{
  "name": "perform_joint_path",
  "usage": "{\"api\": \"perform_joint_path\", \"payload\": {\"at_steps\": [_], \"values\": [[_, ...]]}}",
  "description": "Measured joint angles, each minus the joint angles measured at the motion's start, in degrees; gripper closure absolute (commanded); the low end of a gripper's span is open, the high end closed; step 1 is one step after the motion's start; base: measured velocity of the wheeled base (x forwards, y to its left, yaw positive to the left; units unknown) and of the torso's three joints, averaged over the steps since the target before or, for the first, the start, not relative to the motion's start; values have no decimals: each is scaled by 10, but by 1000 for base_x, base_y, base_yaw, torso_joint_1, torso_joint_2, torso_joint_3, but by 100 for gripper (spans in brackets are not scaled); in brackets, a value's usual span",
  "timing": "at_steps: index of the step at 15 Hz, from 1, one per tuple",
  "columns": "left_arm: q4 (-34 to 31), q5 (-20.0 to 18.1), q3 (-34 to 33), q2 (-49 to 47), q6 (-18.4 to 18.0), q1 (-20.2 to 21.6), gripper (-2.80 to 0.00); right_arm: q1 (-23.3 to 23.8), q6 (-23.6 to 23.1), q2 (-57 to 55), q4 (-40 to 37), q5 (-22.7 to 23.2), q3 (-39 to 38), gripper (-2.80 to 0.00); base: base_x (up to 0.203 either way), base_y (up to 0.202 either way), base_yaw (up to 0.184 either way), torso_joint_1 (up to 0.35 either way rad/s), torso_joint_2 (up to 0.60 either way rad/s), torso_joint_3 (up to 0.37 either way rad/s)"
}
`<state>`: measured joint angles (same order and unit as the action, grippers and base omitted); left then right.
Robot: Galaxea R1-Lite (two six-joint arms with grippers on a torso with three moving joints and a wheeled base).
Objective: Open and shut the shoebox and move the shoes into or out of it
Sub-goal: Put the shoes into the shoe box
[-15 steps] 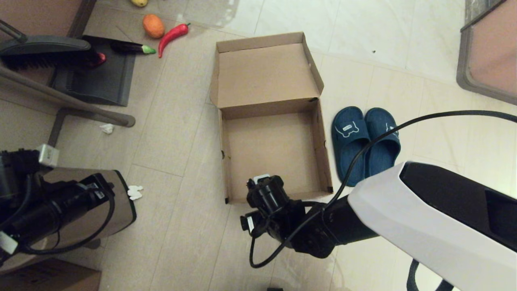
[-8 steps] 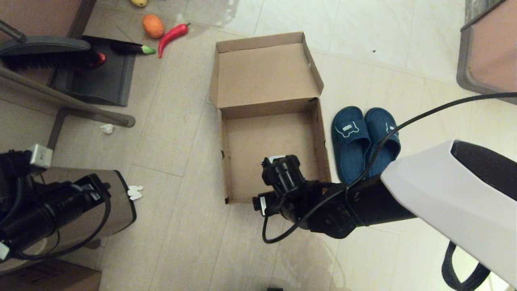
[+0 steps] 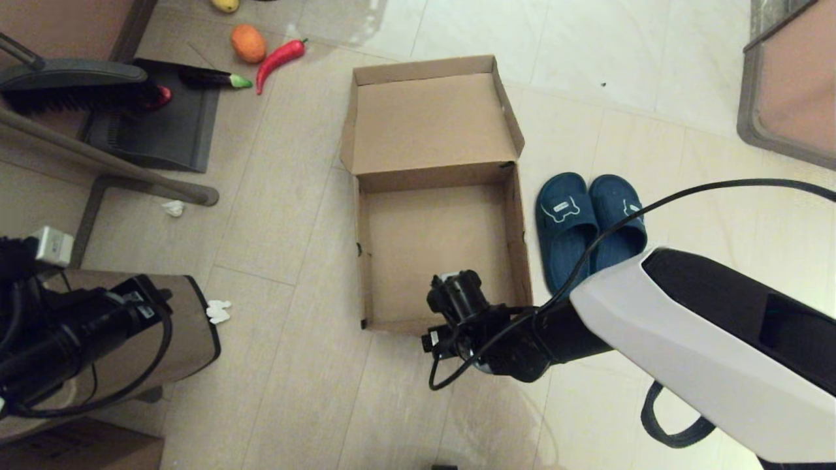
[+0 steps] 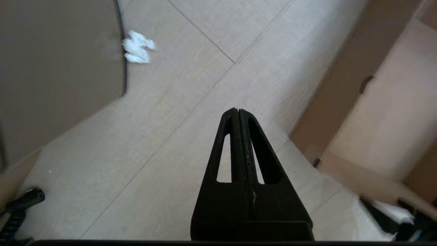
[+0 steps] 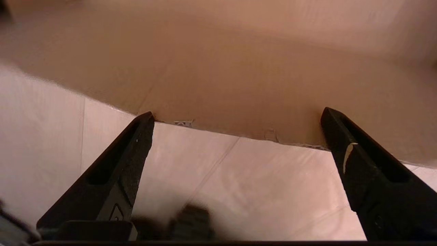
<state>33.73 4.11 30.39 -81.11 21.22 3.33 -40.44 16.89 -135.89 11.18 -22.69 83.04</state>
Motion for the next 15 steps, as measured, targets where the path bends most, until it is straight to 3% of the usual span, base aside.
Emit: {"api": "perform_joint_path", "payload": {"at_steps": [8,15], "values": [[0,-2,-2,-1,0,0,0,-5,4,31,-43,1,-31,-280,0,0,0,0,0,0],[-2,0,-6,7,0,0,0,6,4,24,-42,-3,33,-280,0,0,0,0,0,0]]}}
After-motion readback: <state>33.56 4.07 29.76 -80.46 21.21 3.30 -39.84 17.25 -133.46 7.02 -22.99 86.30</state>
